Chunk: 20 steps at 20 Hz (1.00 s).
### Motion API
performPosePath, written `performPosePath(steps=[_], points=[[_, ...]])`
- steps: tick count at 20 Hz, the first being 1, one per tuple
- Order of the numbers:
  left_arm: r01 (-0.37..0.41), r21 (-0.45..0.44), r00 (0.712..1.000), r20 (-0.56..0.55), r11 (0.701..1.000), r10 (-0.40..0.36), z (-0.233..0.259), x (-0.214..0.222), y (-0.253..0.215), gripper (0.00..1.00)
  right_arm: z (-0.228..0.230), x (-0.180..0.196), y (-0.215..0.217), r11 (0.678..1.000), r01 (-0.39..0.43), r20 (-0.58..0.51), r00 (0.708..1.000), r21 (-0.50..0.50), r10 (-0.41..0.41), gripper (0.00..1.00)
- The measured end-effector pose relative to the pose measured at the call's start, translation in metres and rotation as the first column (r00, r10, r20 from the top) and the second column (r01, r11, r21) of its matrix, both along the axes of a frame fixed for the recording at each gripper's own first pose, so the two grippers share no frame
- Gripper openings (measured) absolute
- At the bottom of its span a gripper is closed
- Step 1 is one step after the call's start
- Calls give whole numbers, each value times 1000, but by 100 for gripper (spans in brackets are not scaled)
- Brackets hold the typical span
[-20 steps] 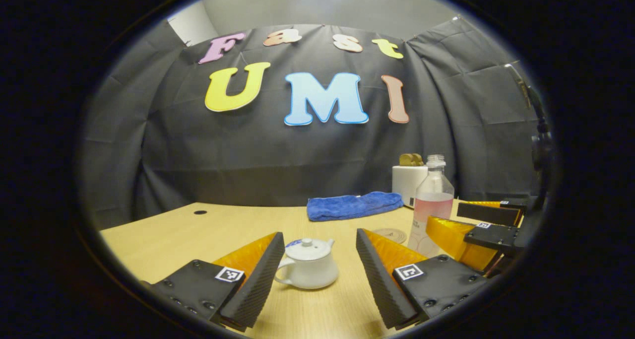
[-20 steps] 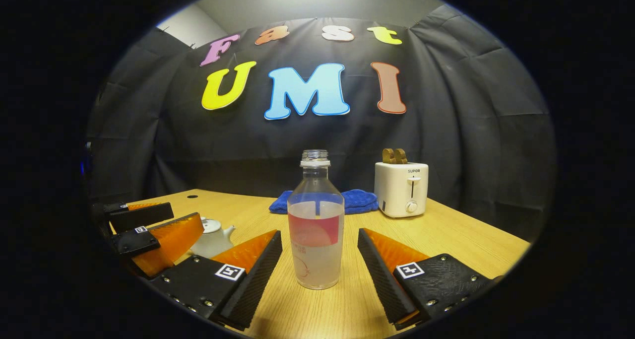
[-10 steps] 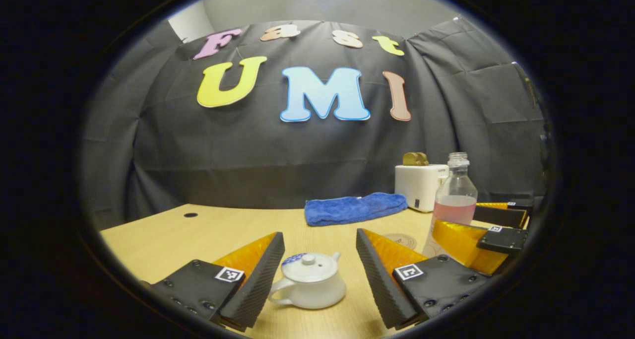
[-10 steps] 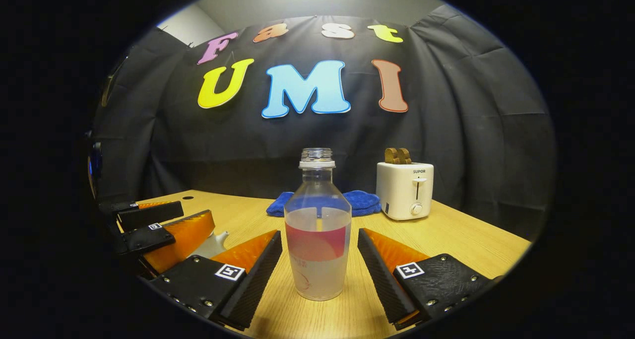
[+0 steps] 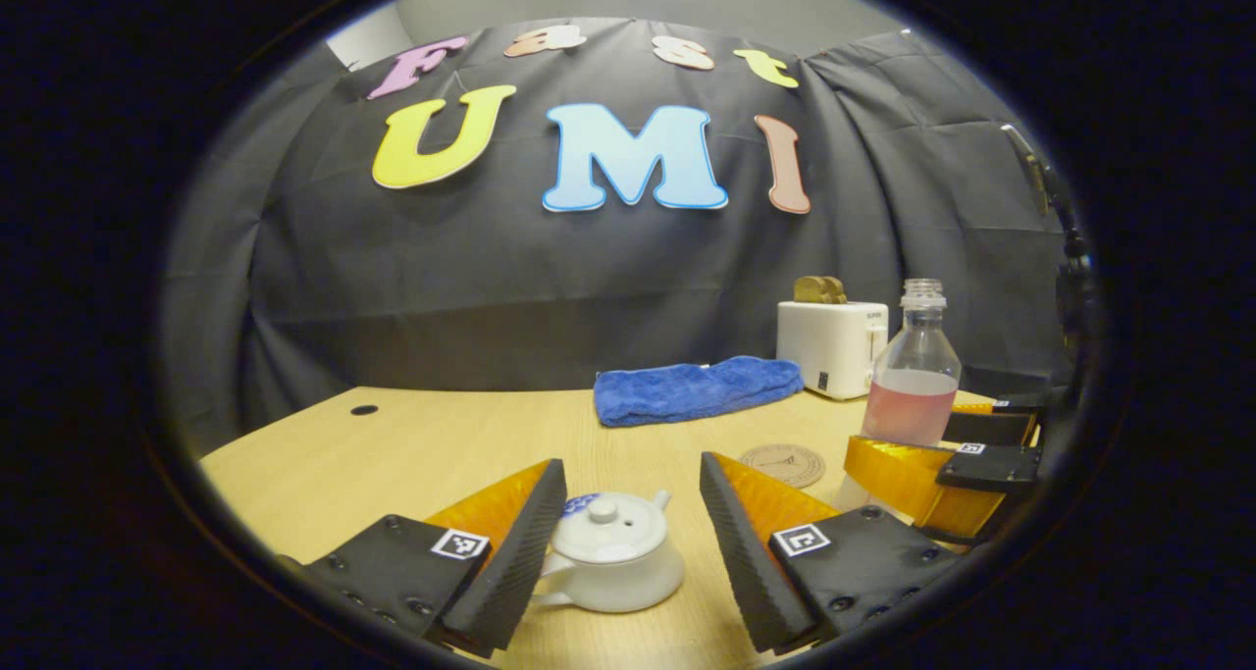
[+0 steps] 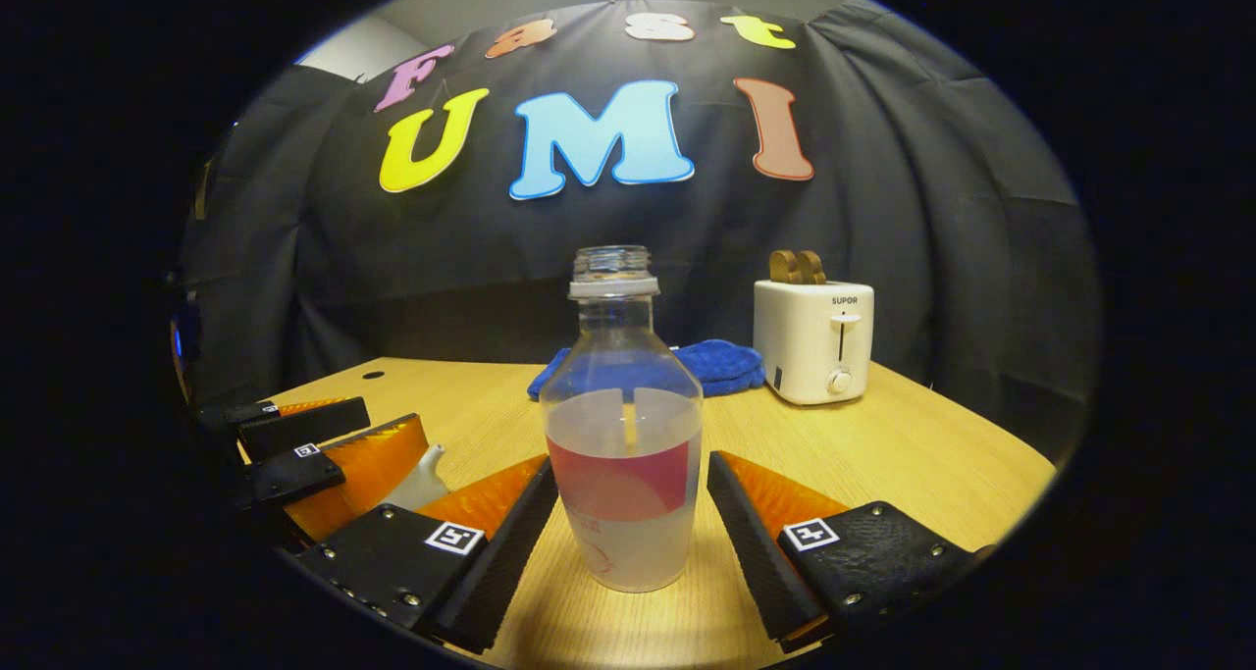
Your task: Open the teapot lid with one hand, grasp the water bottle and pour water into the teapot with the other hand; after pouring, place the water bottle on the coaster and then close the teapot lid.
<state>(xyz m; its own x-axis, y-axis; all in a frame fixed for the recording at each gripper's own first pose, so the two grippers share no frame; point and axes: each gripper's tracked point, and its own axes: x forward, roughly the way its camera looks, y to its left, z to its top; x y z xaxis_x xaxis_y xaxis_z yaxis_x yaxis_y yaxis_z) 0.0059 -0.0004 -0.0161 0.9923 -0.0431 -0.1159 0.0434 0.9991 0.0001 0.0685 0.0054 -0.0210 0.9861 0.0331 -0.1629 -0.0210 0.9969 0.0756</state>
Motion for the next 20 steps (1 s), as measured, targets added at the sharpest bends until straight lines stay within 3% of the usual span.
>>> performPosePath(steps=[4,9,10,11,12,15,19,20], points=[[-2,-5,1000,1,1000,2,0,1,-1,76,-1,1,0,1000,-4,-14,1000,18,4,95],[0,3,1000,-20,1000,0,-2,-2,1,76,-7,2,5,1000,-25,-47,999,-5,25,95],[-4,1,1000,-22,1000,4,-3,-2,1,76,-7,-2,5,1000,-26,-51,998,0,26,81],[-30,4,999,-24,1000,30,-3,1,5,76,-7,-1,5,1000,-28,-56,998,6,28,80],[-57,-3,998,-15,998,57,0,-4,9,63,-8,0,5,1000,-29,-61,998,10,30,80],[-46,-30,998,-35,998,45,-3,-2,1,24,-8,-3,6,1000,-27,-78,997,2,27,81],[-47,-9,998,-49,999,46,-5,-5,6,23,-14,-2,6,999,-21,-105,994,-40,17,78],[-61,-3,997,-40,998,61,-6,0,10,28,-14,-2,7,999,-20,-104,995,-45,15,76]])
